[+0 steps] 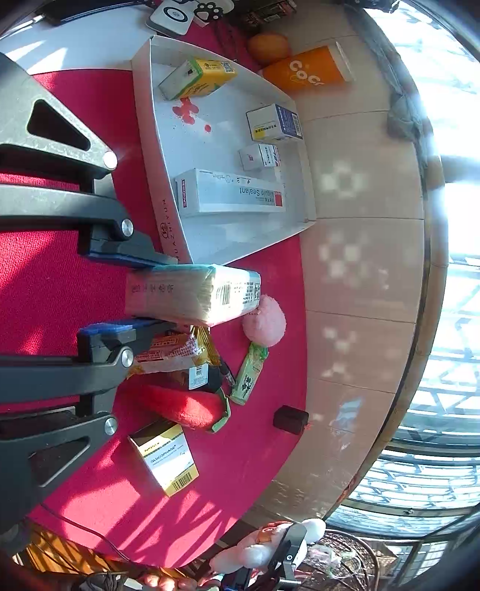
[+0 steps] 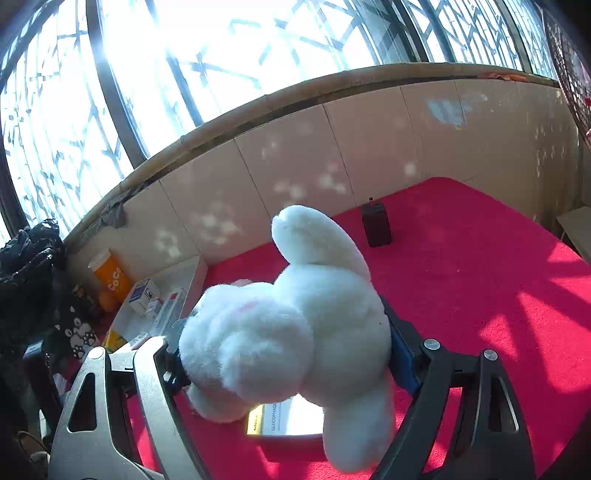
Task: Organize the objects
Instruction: 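Carry the teal box with the left gripper to the tray while the right carries the bunny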
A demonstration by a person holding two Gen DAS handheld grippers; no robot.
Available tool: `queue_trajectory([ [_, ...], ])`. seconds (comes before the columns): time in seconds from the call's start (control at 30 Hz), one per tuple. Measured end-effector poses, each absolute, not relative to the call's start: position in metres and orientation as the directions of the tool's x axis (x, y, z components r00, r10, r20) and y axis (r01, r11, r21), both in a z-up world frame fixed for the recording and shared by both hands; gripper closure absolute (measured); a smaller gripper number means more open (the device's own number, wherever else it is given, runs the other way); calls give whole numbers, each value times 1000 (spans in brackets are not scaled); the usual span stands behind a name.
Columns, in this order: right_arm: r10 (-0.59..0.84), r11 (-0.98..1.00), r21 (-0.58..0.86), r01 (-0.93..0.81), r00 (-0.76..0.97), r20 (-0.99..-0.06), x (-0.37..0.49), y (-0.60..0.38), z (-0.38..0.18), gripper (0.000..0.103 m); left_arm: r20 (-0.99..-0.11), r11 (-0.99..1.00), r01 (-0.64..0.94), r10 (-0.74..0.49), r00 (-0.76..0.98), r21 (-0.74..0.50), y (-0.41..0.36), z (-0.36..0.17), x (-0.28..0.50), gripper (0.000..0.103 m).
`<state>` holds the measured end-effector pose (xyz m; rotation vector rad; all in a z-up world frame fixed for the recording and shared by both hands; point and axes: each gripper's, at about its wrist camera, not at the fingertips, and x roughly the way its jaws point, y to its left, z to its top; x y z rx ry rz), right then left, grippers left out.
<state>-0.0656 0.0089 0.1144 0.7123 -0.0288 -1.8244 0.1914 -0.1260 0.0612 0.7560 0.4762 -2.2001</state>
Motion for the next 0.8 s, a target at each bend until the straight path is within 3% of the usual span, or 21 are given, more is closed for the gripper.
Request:
queue_trajectory([
  [0.13,-869,-354,366,861,-157,-469,-51,4,107,20,-649,-654,745,-513,-563,-130,-119,55,207,80],
  [0.4,-908,-282,288,915,-158,-387,-15,-4,142,20,-525,-605,795,-661,-536,-51,-113,95,231,80],
  [0.6,-886,-257,250,933,-125,-446,18,-29,120,21,-547,-565,825,-683,-484,-24,-120,93,238,80],
  [0.8,-924,-191,201,961,-106,-368,55,-55,150,21,-495,-469,883,-769,-405,7,-137,127,259,80],
])
